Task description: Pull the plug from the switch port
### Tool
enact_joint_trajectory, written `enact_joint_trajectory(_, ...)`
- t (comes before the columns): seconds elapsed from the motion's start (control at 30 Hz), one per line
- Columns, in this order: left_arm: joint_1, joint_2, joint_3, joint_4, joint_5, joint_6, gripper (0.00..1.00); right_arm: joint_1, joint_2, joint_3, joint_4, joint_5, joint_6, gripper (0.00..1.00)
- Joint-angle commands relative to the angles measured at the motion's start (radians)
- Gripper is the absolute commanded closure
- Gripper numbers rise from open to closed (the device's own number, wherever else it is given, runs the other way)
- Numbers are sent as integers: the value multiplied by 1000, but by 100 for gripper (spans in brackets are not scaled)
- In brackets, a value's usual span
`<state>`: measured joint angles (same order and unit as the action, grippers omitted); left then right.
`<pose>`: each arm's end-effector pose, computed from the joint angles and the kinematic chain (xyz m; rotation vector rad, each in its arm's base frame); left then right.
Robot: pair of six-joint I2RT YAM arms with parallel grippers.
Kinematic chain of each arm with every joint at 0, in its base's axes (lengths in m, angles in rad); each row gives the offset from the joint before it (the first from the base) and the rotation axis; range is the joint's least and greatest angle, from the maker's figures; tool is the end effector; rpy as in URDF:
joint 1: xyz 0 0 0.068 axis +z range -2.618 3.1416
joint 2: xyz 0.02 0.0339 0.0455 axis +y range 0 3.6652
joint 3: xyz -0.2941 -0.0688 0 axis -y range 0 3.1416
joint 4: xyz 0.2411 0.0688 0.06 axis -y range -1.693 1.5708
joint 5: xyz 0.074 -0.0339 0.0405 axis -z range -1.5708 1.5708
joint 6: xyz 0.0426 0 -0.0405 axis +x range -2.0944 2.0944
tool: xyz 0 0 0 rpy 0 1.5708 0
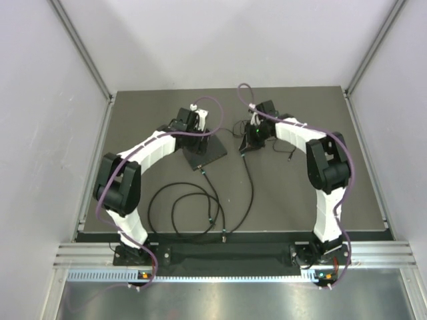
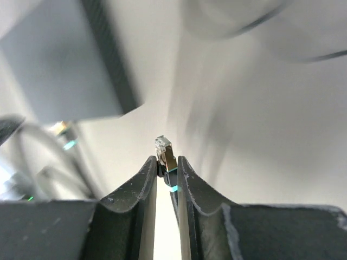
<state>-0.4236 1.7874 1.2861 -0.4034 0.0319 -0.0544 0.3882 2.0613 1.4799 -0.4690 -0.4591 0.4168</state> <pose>0.3600 -0.1638 0.2458 0.4707 2.4461 -0.2426 0.4082 0.1873 0.1933 -0.1299 2.7141 0.8659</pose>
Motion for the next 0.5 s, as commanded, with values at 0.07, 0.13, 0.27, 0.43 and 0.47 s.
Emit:
enact_joint_trajectory(0.07,20,-92,9,-28,14,-61,28,-55,-112,69,-126,434,-196,100)
enact_joint_trajectory(0.13,23,-118,-4,-23,14,-62,28,-61,-113,66,-137,546,-231,100)
enact_joint_trajectory(0.27,31,-144,-7,-52,7,-53,28,-68,-112,37,-152,732,-259,100)
enact_joint_trajectory(0.43,39,-181,-31,-61,7,-41,28,-89,-110,3,-128,804,-273,100)
enact_joint_trajectory(0.47,39,-187,-36,-63,5,-39,28,-88,-106,8,-126,788,-273,100)
